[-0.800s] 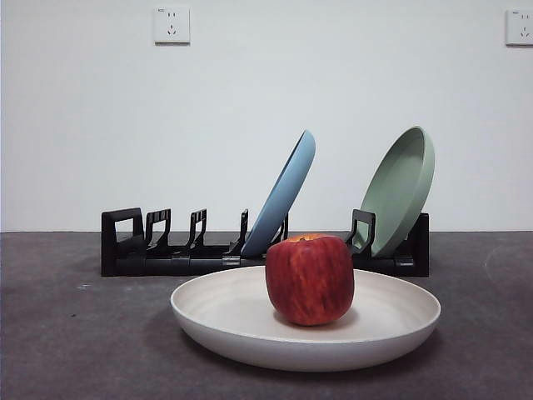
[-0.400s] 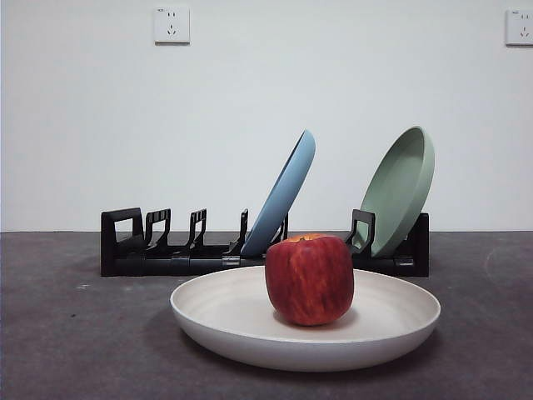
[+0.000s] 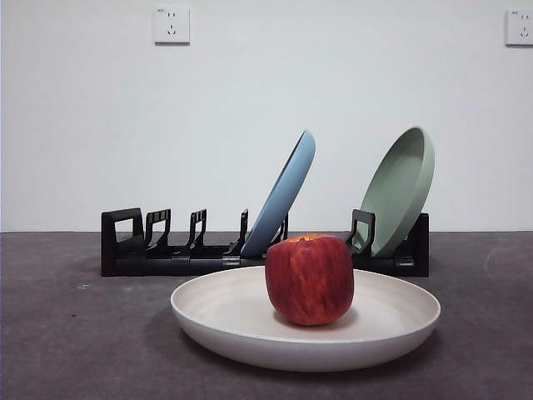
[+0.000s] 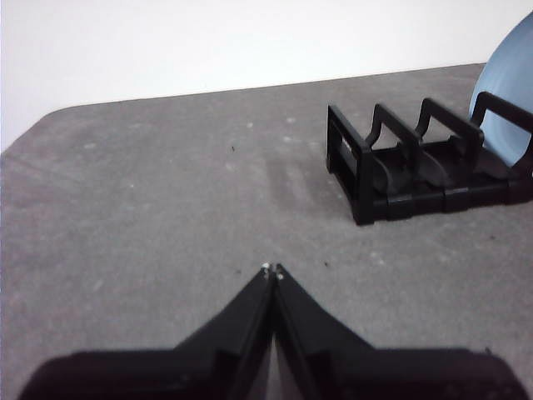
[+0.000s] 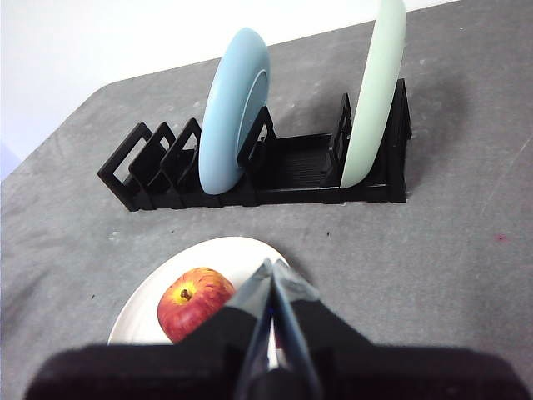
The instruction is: Take the yellow plate from the plate rack,put the plate on the table,take the apple from the table,put the apple in the plate
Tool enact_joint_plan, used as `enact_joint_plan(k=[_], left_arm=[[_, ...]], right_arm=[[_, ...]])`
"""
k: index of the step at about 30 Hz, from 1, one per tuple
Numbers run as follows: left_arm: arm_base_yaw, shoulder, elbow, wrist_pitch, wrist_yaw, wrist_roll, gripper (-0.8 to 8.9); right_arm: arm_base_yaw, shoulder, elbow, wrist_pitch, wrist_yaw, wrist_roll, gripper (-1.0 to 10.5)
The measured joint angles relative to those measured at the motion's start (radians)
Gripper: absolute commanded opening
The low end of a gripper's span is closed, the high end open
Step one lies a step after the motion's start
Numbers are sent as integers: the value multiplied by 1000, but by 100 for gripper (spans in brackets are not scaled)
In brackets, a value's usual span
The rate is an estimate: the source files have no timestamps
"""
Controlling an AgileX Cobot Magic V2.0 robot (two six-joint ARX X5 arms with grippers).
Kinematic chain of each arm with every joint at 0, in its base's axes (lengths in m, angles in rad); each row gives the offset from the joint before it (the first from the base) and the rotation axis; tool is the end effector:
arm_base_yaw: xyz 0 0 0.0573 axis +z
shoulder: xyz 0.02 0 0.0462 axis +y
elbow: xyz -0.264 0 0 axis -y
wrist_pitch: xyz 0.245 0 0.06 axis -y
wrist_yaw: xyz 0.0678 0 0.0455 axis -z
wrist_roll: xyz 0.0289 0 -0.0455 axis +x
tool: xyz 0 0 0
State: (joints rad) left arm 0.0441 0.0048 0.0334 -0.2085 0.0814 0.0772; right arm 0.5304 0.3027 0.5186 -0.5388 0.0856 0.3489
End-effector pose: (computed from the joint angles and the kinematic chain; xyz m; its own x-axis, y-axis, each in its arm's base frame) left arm 0.0942 0.0018 0.1545 0.9832 -0.0380 -0.1783 0.0497 0.9969 0.0614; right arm 0.0755 0.0414 0.2626 0.8583 0.4042 -0.3162 -0.3144 0.9011 0.2987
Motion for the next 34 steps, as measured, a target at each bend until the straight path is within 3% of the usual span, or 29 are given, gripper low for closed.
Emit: enact_joint_plan(k=[34], left_arm=[[0,0,-8,5,0,-18,-3]], right_arm=[[0,0,0,1,2,-5,1]])
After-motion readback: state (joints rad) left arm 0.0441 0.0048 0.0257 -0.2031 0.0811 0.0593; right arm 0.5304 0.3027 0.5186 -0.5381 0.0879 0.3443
